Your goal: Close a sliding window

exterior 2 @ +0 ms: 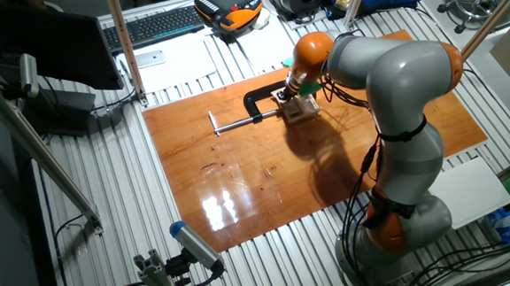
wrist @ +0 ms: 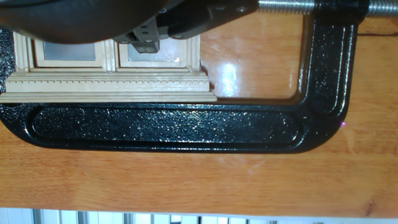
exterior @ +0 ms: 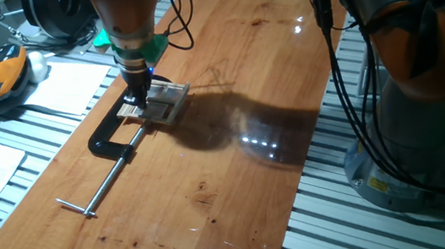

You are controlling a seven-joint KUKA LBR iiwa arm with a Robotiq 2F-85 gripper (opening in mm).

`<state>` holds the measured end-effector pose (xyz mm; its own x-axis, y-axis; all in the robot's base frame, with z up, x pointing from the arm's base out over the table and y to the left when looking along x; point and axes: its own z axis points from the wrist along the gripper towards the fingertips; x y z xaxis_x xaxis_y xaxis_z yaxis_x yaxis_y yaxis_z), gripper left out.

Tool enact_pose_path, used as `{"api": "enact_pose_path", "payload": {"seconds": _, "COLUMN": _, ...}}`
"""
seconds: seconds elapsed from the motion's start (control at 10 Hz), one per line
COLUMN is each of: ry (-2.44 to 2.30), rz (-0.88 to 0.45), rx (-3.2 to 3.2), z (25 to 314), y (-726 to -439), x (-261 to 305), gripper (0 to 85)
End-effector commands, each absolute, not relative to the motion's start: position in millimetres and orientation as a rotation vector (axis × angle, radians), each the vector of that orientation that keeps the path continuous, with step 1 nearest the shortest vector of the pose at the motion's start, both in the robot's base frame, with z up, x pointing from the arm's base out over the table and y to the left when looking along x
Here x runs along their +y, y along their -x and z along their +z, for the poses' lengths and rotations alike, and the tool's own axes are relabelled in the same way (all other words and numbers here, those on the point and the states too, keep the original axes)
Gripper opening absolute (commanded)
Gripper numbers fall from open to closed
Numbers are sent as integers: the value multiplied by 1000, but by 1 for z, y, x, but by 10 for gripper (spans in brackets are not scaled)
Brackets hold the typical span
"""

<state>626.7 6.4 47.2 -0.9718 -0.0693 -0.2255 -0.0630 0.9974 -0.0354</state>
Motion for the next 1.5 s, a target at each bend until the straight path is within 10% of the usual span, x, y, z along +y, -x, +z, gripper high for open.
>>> {"api": "enact_pose_path", "payload": {"seconds": 0.0, "ry": 98, "rz": -39, "rx": 2911, "z": 47, "y": -626, "x": 6, "gripper": 0}}
{"api": "enact_pose_path", "payload": {"seconds": 1.4, "ry": 113, "rz": -24, "rx": 2949, "z": 48, "y": -619, "x": 5, "gripper": 0}}
